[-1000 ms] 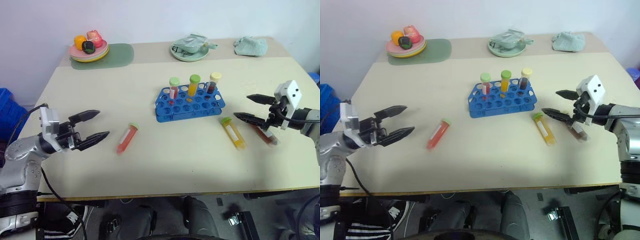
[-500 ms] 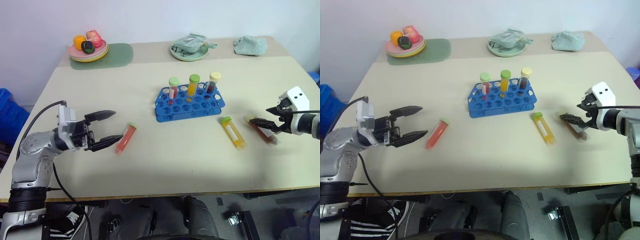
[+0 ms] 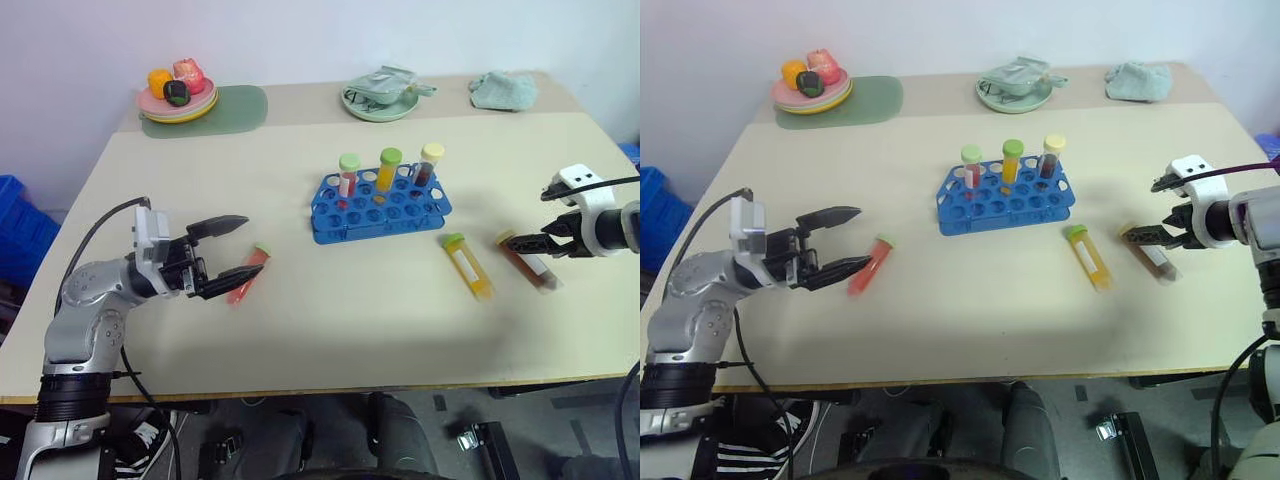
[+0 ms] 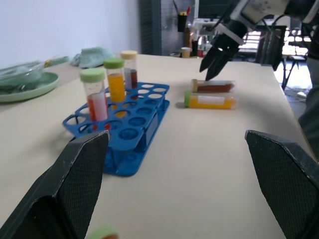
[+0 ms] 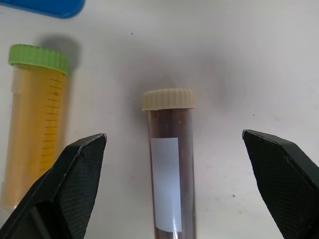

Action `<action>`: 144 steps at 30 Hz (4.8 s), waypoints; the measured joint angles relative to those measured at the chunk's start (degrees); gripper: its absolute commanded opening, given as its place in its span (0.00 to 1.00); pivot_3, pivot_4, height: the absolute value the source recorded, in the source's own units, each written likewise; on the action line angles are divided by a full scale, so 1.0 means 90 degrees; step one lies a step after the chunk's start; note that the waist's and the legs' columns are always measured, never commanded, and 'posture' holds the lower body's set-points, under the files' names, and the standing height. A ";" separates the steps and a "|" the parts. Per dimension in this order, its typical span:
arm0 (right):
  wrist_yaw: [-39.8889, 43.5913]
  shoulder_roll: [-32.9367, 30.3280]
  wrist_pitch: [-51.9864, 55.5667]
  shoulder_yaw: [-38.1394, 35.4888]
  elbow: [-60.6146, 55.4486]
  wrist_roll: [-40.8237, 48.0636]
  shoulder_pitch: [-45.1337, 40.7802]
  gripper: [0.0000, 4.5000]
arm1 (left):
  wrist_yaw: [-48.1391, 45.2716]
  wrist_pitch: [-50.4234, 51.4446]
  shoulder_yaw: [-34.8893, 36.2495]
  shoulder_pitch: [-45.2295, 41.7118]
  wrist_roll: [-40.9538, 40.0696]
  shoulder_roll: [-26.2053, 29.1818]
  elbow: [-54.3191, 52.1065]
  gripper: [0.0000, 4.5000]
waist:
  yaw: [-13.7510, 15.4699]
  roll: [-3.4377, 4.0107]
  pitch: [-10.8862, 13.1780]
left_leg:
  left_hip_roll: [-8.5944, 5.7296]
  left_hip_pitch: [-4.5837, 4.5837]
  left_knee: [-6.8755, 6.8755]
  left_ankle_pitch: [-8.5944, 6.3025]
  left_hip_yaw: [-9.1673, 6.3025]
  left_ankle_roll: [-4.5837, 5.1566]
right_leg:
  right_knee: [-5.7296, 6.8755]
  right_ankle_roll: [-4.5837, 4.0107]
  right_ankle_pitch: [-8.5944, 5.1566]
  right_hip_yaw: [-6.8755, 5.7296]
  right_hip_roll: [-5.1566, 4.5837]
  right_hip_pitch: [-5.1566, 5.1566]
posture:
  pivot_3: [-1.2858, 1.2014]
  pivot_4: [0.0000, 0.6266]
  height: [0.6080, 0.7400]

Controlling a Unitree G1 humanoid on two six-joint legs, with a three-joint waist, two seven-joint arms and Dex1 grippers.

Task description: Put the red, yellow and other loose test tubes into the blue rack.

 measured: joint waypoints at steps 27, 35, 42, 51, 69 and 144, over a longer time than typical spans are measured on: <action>0.1650 0.0121 0.0462 0.2273 0.1791 -0.1370 -0.1290 1.00 | 0.0470 -0.0142 -0.0062 0.0677 -0.0007 -0.0273 -0.0616 1.00 | 0.0014 -0.0001 0.0000 | 0.0000 -0.0059 0.0016 0.0001 0.0013 -0.0001 | 0.0004 -0.0005 0.0006 0.0003 -0.0001 -0.0052 | 0.52 0.24 1.00; 0.1433 0.0418 0.0300 0.2083 0.2058 -0.1425 -0.1375 1.00 | 0.0477 -0.0118 -0.0063 0.0683 -0.0017 -0.0243 -0.0646 1.00 | 0.0014 -0.0001 0.0000 | 0.0000 -0.0060 0.0016 0.0001 0.0013 -0.0001 | 0.0004 -0.0007 0.0007 0.0003 -0.0001 -0.0053 | 0.52 0.24 1.00; 0.1299 0.0528 0.0192 0.1965 0.2160 -0.1441 -0.1280 0.62 | 0.0483 -0.0097 -0.0056 0.0729 -0.0087 -0.0153 -0.0796 1.00 | 0.0007 -0.0001 0.0000 | 0.0000 -0.0059 0.0016 0.0001 0.0014 -0.0001 | 0.0005 -0.0007 0.0007 0.0004 -0.0001 -0.0053 | 0.52 0.24 1.00; 0.1310 0.0534 0.0168 0.1897 0.2121 -0.1451 -0.1216 0.62 | 0.0485 0.0006 -0.0048 0.0753 -0.0142 -0.0080 -0.0828 1.00 | 0.0006 -0.0002 -0.0001 | 0.0001 -0.0057 0.0018 0.0001 0.0016 -0.0001 | 0.0006 -0.0008 0.0008 0.0004 0.0000 -0.0052 | 0.52 0.24 1.00; 0.1263 0.0490 0.0170 0.1514 0.1784 -0.1387 -0.0933 0.35 | 0.0392 -0.0022 -0.0051 0.0577 -0.0135 -0.0081 -0.0563 1.00 | 0.0003 -0.0003 -0.0002 | 0.0002 -0.0057 0.0018 0.0001 0.0018 -0.0001 | 0.0007 -0.0008 0.0008 0.0005 0.0001 -0.0052 | 0.52 0.24 1.00; -0.3386 0.5500 -0.8785 -0.2257 0.1310 0.0065 0.1222 0.35 | 0.0013 0.0454 0.0172 -0.0604 -0.0018 0.0605 0.0057 1.00 | -0.0509 -0.0011 -0.0011 | 0.0041 -0.0008 0.0001 -0.0001 0.0060 -0.0006 | 0.0020 -0.0017 0.0027 0.0013 0.0037 -0.0039 | 0.52 0.24 1.00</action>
